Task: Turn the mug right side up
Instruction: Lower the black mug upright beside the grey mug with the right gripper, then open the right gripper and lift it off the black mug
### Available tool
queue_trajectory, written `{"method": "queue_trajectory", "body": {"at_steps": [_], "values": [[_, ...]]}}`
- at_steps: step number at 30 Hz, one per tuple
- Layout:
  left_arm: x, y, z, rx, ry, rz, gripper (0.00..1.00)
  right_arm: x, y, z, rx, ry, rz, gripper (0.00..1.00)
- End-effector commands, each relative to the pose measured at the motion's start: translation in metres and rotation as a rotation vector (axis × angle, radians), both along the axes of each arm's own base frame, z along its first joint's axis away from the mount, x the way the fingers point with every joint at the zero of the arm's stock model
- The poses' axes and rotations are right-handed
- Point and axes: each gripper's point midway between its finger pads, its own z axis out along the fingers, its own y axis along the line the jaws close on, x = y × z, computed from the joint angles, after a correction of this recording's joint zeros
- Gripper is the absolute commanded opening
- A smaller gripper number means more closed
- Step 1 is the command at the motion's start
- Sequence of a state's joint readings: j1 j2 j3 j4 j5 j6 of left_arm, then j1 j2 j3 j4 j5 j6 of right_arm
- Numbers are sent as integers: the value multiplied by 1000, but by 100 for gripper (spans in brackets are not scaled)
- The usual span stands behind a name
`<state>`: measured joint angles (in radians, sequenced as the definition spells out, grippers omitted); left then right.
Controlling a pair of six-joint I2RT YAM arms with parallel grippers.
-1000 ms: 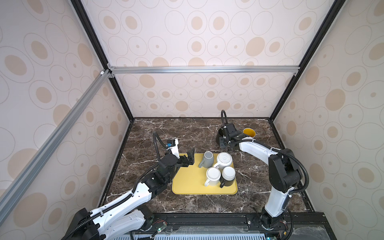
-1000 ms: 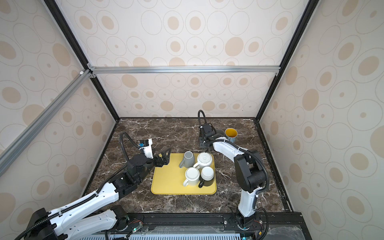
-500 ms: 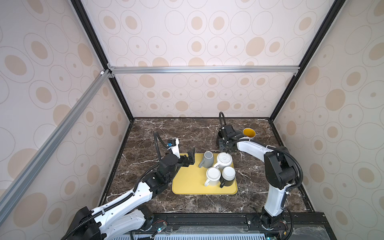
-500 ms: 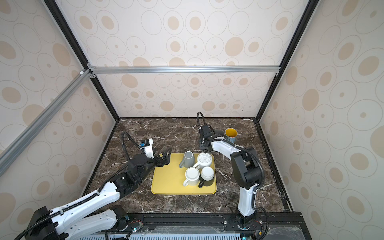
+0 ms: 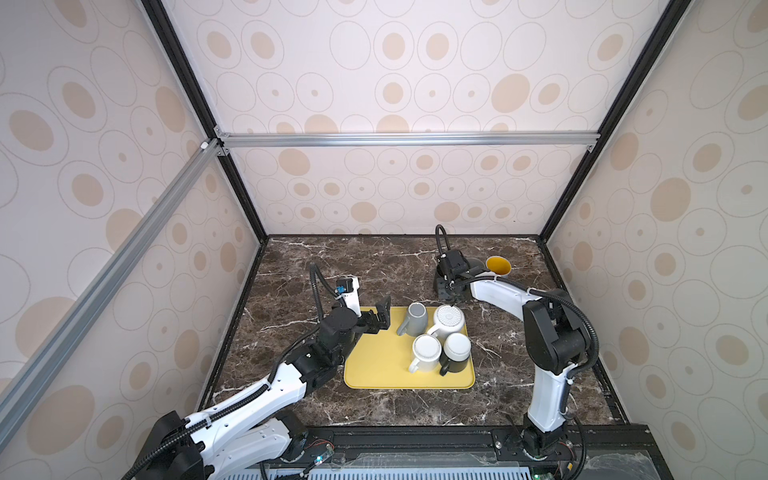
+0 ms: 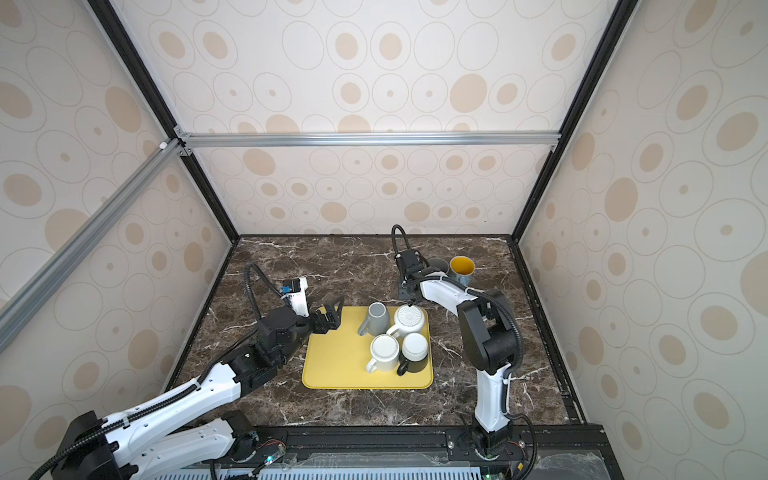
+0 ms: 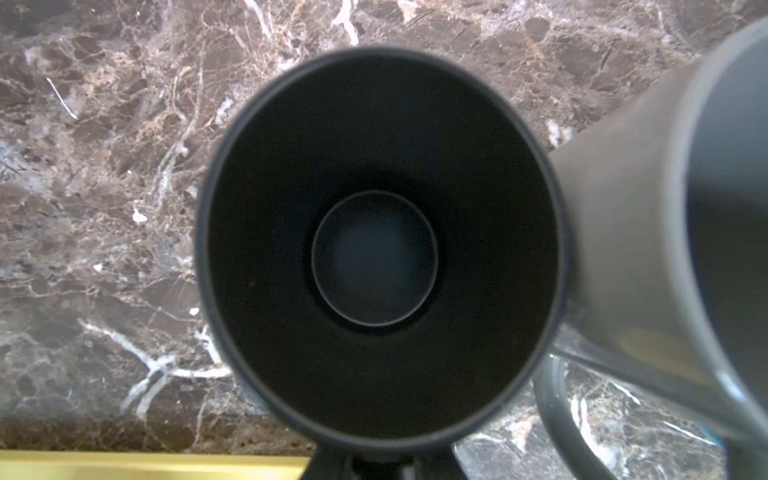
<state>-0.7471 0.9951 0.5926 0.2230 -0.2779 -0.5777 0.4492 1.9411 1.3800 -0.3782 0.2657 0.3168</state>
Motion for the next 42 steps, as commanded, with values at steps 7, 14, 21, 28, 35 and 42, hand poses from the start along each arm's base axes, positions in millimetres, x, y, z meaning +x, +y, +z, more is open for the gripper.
{"method": "queue_trajectory", "body": {"at_steps": [7,14,21,28,35,42], "values": [[3,2,3,6,-16,11,100,13,2,24,24,-60,-21,30],[4,1,0,9,-10,9,100,5,2,30,48,-46,-23,41],[4,1,-3,19,-2,4,100,-8,-4,59,64,-90,-22,47],[7,-2,-9,47,13,-6,100,-26,-3,96,96,-146,24,49],[4,-7,-17,57,31,-40,100,-65,23,119,268,-150,143,46],[0,-6,-26,59,61,-48,100,-112,45,141,352,-223,252,45]]}}
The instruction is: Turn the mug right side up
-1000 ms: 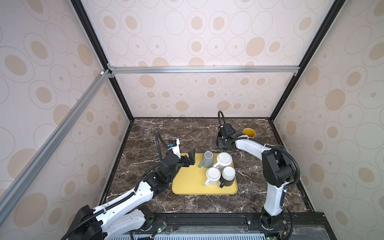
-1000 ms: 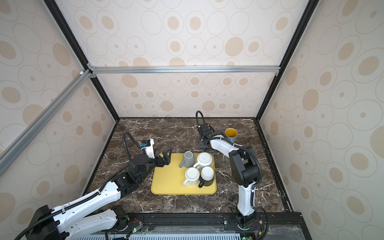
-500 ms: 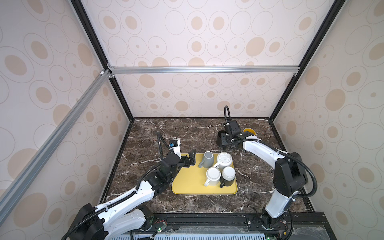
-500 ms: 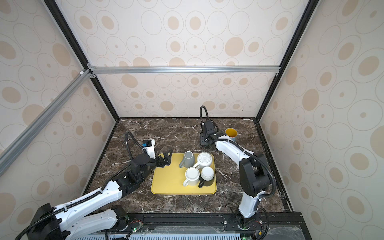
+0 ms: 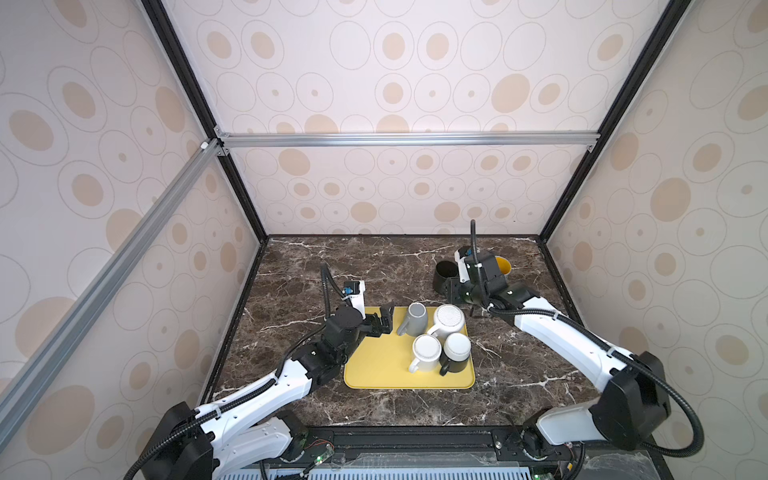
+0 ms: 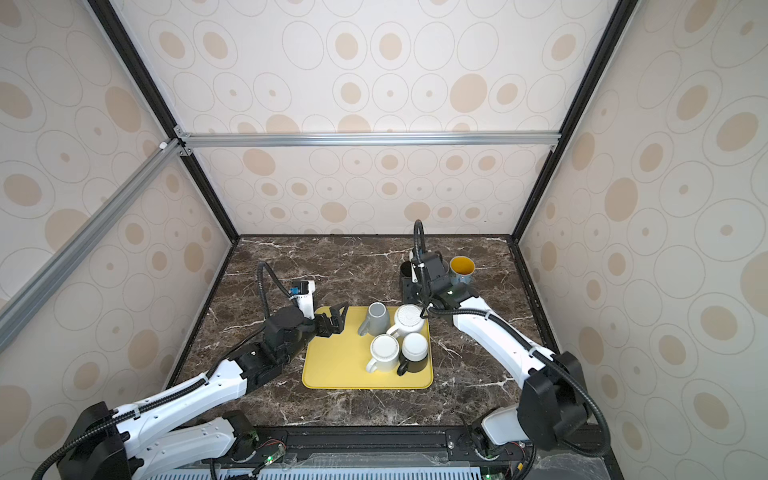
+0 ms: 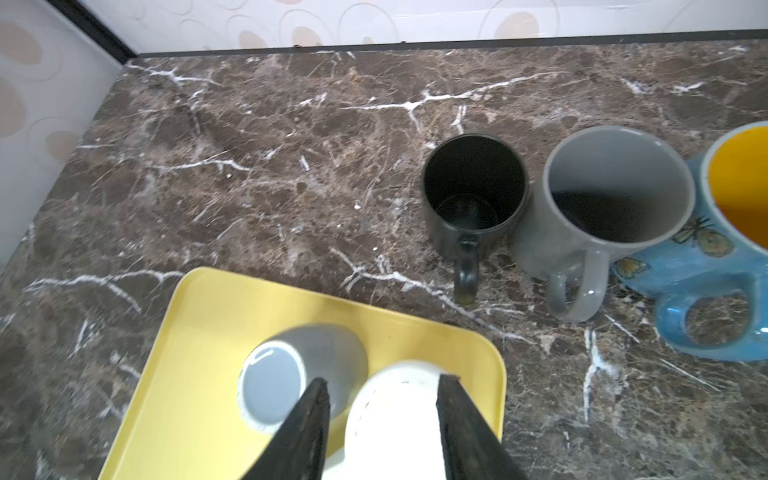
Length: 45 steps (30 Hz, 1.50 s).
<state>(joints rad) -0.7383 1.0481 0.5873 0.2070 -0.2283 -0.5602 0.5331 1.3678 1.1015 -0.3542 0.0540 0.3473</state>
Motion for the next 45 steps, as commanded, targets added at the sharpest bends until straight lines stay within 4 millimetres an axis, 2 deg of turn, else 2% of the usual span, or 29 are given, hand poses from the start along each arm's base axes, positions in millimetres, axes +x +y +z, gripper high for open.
{"method": "queue_trajectory", "body": {"at_steps": [1,7,12,18,27,31,35,41,45], "values": [[-1,2,-4,5,11,-6,100,-22,17,9,15,-37,72,45],[-4,-1,-16,20,50,-25,99,-61,35,4,-67,-91,179,45],[-8,-3,-24,72,75,-63,99,-71,26,-2,-60,-74,140,45],[-13,0,-28,133,80,-88,99,-83,29,-4,17,-57,163,42],[-9,-7,-33,225,86,-131,96,-88,22,0,-6,-72,164,42],[-2,-16,-44,314,106,-179,88,-88,20,-1,-17,-73,161,42],[8,-30,-48,395,127,-232,70,-88,22,-2,-18,-72,174,42],[17,-51,-58,471,169,-328,67,-87,22,-4,-29,-66,177,42],[19,-62,-78,502,234,-383,65,-87,20,-4,-35,-72,175,42]]}}
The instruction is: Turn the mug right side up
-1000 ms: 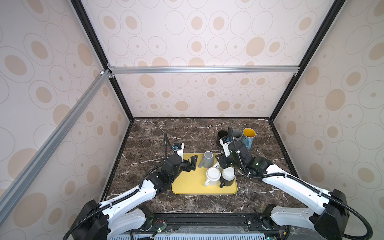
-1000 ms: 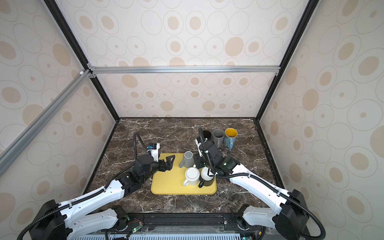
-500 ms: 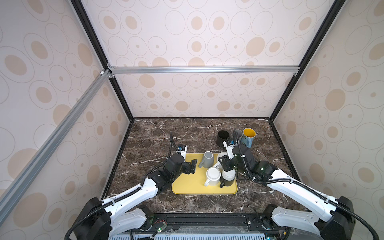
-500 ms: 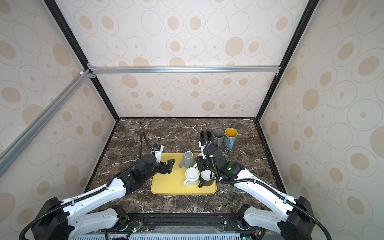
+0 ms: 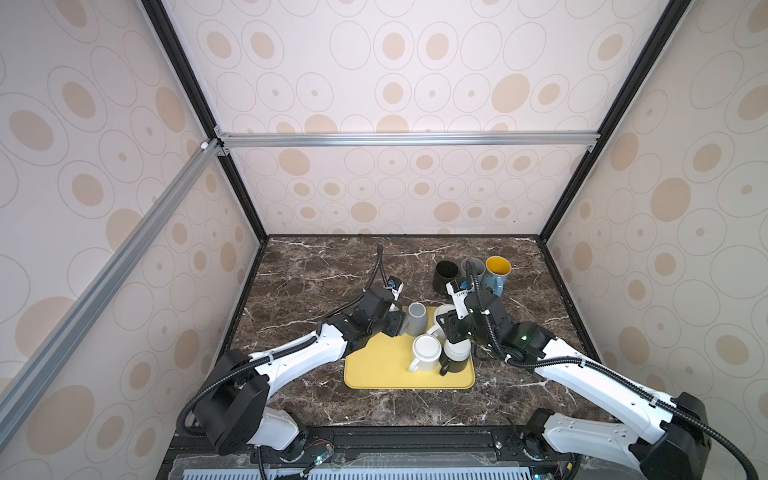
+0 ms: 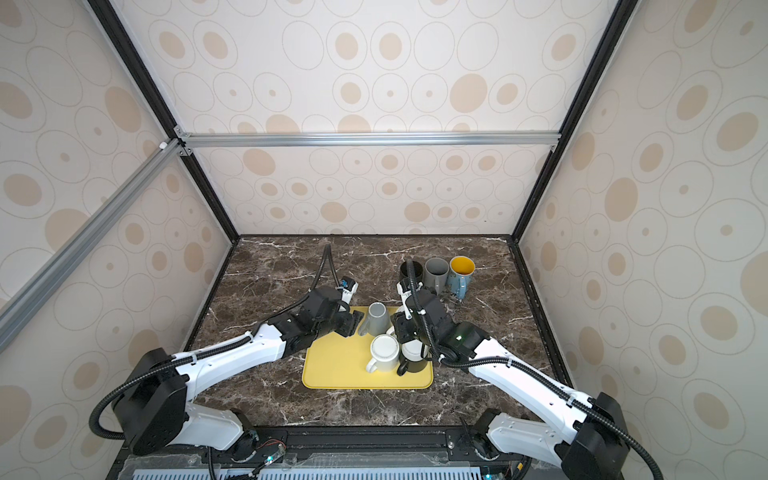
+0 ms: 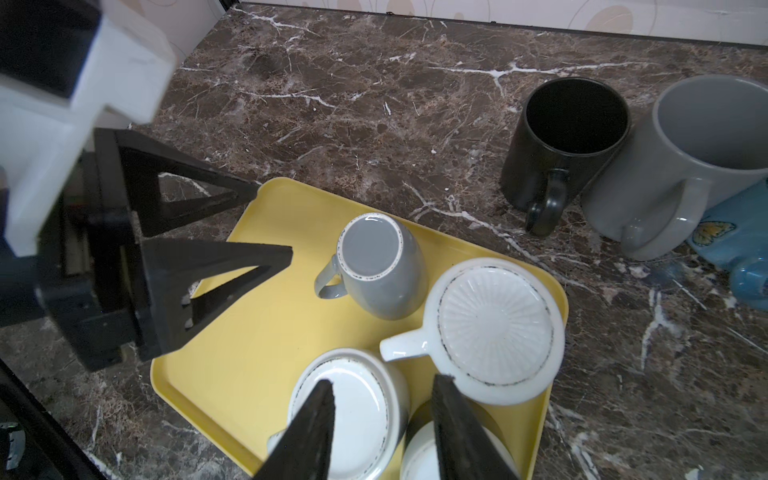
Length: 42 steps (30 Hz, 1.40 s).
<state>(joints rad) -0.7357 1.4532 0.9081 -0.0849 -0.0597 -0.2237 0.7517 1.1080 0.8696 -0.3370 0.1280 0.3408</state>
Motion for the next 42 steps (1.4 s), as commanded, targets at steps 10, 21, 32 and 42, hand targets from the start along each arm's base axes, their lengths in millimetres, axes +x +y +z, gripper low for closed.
{"method": "queue_trajectory", "body": {"at_steps": [10,21,32,42], "values": [[-7,-14,-33,82,125,-112,59,-3,-5,-4,-32,-11,4,42],[-4,-20,-46,119,157,-139,58,0,-5,-12,-54,-8,5,42],[1,-24,-58,153,181,-153,55,2,-8,-16,-73,-14,-7,42],[3,-30,-61,154,184,-180,50,3,-10,-17,-85,-11,-17,42]]}}
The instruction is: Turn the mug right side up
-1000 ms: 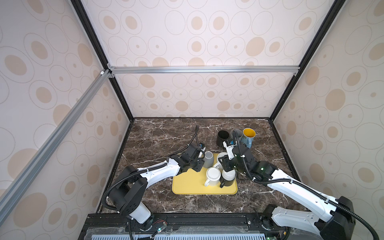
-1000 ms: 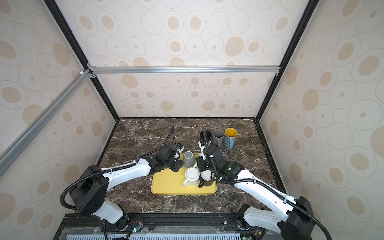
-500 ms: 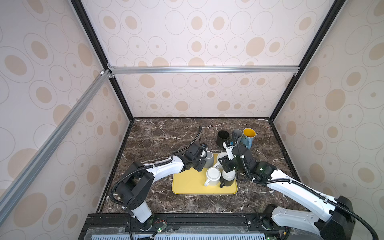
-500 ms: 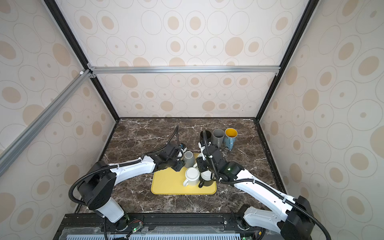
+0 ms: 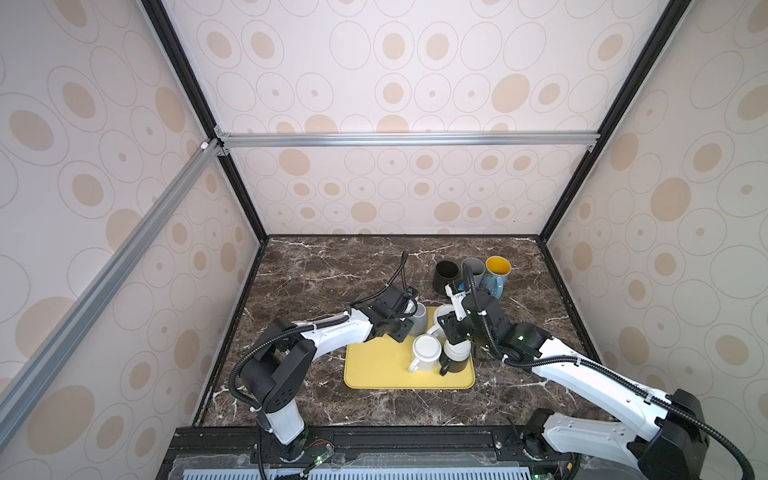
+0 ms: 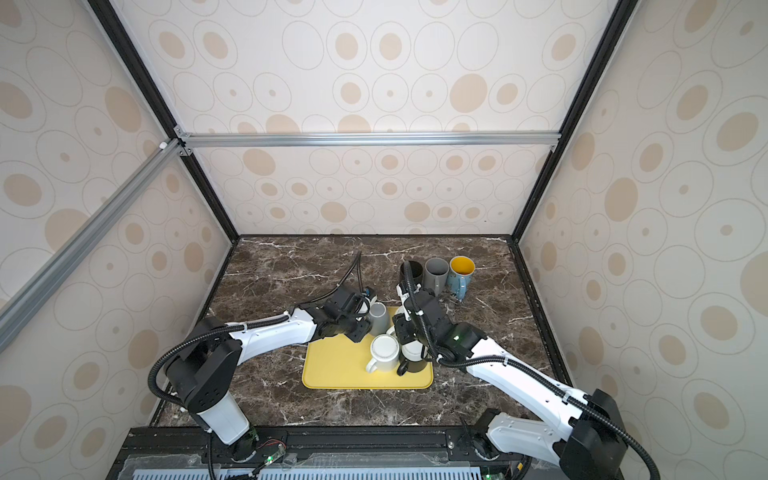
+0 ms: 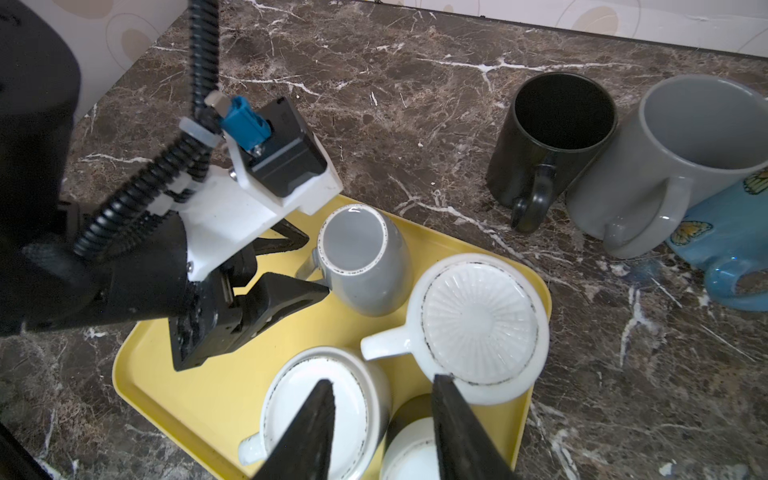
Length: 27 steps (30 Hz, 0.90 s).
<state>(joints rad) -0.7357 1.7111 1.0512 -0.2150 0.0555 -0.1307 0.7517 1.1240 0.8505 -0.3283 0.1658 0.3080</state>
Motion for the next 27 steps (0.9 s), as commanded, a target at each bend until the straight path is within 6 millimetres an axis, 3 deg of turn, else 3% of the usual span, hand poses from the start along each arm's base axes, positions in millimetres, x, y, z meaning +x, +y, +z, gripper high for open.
{"method": "queue_trajectory", "body": {"at_steps": [1,27], "values": [[5,-6,7,1,-14,-36,50,-1,-5,-5,-27,-3,-9,42],[7,-6,1,19,-7,-35,33,0,-11,-14,-48,-1,-36,42]]}}
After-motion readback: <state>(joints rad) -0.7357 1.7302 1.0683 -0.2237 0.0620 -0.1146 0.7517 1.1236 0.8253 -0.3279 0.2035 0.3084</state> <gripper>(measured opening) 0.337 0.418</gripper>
